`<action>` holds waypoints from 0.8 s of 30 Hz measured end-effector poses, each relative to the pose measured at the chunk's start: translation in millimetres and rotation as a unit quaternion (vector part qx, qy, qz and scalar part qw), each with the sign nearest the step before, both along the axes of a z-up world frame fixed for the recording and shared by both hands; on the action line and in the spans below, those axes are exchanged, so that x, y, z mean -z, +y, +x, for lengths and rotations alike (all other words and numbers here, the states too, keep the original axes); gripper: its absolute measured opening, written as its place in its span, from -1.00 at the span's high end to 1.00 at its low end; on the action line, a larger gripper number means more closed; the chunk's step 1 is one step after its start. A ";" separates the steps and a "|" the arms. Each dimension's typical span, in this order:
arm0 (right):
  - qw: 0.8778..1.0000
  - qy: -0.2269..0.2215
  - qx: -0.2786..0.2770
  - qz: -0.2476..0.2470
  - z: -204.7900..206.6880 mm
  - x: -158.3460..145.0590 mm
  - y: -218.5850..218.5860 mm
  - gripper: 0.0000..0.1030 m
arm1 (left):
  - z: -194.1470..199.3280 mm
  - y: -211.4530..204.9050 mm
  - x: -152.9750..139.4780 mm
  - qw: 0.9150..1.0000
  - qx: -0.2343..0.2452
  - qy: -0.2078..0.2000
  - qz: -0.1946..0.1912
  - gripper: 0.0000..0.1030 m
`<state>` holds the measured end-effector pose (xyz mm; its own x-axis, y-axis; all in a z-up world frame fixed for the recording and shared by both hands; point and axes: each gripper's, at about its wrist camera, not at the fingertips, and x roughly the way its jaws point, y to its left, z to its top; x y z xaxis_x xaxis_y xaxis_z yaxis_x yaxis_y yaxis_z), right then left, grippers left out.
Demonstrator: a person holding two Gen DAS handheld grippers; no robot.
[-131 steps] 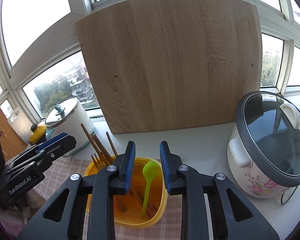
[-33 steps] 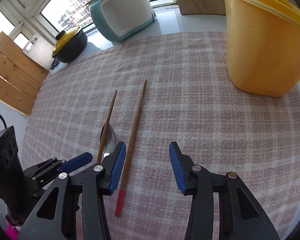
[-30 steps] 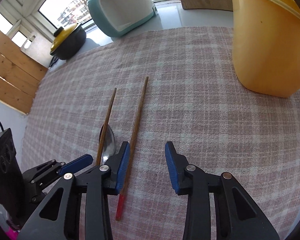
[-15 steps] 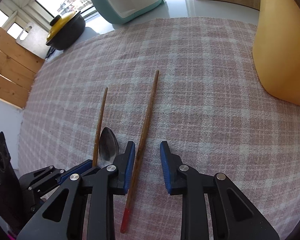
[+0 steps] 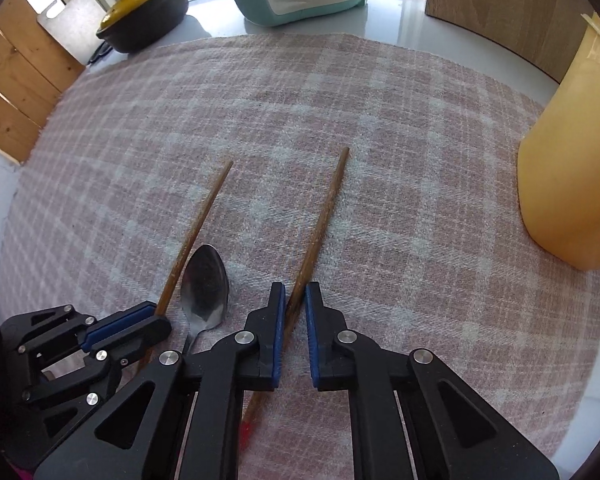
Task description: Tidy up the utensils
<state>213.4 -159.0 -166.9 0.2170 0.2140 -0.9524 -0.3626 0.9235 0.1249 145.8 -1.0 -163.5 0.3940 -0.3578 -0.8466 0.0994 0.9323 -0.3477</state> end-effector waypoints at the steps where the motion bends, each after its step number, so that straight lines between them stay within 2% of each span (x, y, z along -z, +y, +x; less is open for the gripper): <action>1: 1.000 0.000 0.000 0.001 0.0 -0.2 -0.4 0.86 | -0.4 1.5 -0.1 1.000 -0.002 0.000 0.000 0.91; 12: 0.999 -0.015 0.022 0.043 -14.9 -19.3 -23.7 0.90 | -1.2 18.1 -10.4 0.999 -0.026 -0.003 -0.028 0.91; 24: 0.994 -0.077 0.031 0.072 -36.9 -64.8 -53.0 0.91 | -5.7 14.8 -48.0 0.998 -0.020 -0.043 -0.044 0.91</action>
